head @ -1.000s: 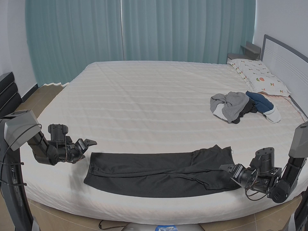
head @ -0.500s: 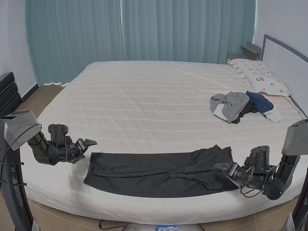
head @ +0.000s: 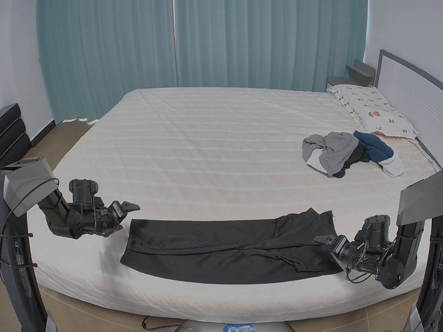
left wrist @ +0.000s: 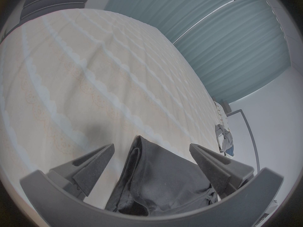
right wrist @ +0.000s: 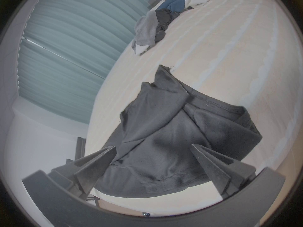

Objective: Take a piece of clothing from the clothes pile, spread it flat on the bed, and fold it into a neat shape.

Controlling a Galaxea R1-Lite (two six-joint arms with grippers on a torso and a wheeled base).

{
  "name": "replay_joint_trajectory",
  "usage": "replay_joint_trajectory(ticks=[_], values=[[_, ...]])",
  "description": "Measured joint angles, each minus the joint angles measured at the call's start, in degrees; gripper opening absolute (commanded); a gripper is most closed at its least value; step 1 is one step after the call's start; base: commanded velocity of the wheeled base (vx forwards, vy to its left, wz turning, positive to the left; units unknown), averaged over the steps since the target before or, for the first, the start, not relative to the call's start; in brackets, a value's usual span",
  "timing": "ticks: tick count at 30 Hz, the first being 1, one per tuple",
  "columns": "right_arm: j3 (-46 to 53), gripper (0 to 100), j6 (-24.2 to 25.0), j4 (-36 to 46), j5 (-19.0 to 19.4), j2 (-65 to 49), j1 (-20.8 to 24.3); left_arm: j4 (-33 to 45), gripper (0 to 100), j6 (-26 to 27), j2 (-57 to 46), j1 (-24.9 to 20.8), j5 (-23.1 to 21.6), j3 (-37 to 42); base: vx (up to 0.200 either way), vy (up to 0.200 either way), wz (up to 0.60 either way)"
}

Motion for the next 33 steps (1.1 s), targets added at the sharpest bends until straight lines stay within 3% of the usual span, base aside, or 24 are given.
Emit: replay_joint_trajectory(ticks=[6,11,21,27,33], values=[[3.86,100,1.10,-8.16,3.06,1.57,-1.43,2.73,100,0.50,-3.45,-1.00,0.17,1.73,0.000,0.000,0.00],[4.99,100,1.84,-9.23,3.62,2.86,-2.06,12.56,100,1.51,-8.37,-2.68,1.73,2.54,0.000,0.000,0.00],[5.46,100,3.94,-9.30,3.91,3.52,-2.45,21.38,100,6.73,-13.59,-10.63,15.23,4.93,0.000,0.000,0.00],[5.57,100,4.06,-9.30,3.91,3.50,-2.23,21.85,100,6.00,-12.96,-13.99,20.26,6.12,0.000,0.000,0.00],[5.68,100,4.06,-9.28,3.91,3.47,-1.99,18.37,100,3.12,-12.46,-14.71,20.86,7.85,0.000,0.000,0.00]])
